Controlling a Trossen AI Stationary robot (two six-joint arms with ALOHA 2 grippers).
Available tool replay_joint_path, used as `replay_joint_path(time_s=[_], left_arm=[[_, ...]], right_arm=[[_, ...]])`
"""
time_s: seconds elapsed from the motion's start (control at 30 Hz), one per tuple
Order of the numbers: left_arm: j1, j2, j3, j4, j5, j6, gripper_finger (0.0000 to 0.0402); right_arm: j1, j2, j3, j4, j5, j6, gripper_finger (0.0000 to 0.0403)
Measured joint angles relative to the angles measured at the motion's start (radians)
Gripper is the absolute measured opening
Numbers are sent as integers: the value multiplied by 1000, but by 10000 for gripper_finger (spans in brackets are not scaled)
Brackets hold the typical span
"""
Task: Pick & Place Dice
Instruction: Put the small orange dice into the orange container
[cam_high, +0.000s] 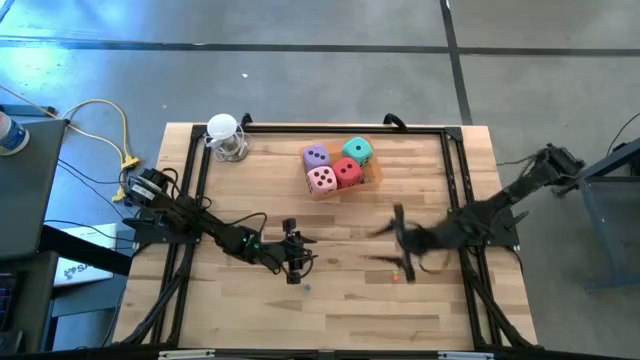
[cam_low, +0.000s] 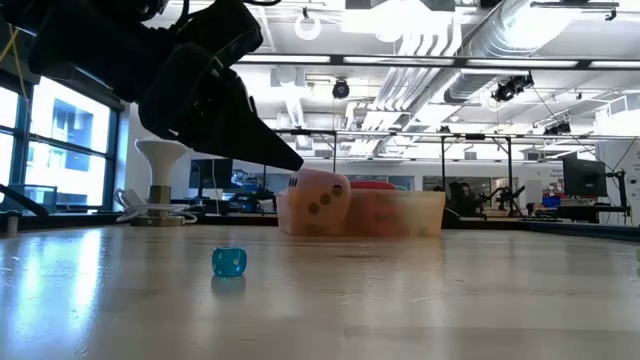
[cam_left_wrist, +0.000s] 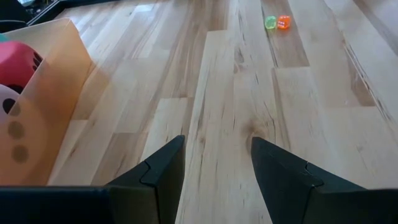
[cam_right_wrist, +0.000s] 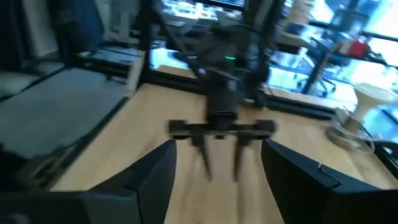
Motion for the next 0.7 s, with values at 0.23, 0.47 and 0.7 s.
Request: replay_joint_path(time_s=[0.23,0.47,0.7], left_arm=[[0,0,0,0,0,-21,177],[-3,0,0,0,0,-30,177],[-7,0,0,0,0,-35,177]], right_arm=[[259,89,150,-193,229,137,211],[341,234,313,-619,202,652,210],[346,348,319,-871,-56,1067,210]])
